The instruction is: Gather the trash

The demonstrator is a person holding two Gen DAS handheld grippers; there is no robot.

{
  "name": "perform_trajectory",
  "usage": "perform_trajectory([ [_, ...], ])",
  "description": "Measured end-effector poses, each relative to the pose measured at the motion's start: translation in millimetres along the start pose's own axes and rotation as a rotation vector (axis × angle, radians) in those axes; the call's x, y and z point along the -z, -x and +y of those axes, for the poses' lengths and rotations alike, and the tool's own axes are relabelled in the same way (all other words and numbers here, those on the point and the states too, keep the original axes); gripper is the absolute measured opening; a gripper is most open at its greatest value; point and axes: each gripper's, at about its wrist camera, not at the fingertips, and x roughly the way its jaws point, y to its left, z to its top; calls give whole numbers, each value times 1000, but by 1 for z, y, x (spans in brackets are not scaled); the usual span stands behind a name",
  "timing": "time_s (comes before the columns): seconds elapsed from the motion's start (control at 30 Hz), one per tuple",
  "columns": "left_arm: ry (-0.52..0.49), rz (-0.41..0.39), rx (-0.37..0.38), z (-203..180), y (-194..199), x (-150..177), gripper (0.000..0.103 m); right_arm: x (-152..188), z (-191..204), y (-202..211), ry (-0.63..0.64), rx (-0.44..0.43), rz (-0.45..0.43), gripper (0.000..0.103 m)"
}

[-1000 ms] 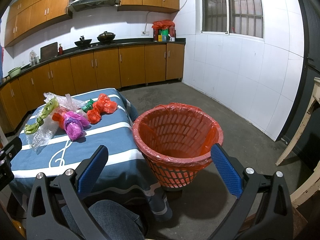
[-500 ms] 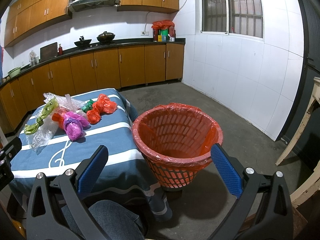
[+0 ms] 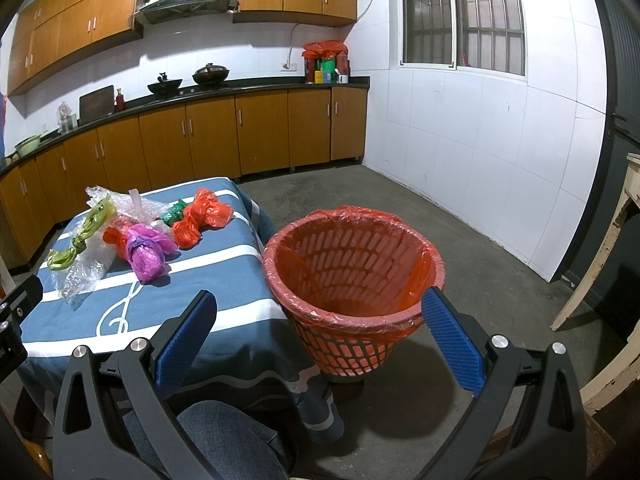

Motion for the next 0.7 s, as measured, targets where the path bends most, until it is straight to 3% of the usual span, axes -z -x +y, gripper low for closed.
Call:
perform_trajectory([
  [0.43,7,5,-22,5,-4,0,99,0,-3,-8,6,-3,4,101],
  [0.7,71,30,-101,49,-38,-3,99,-14,9,-37,4,-48,17,101],
])
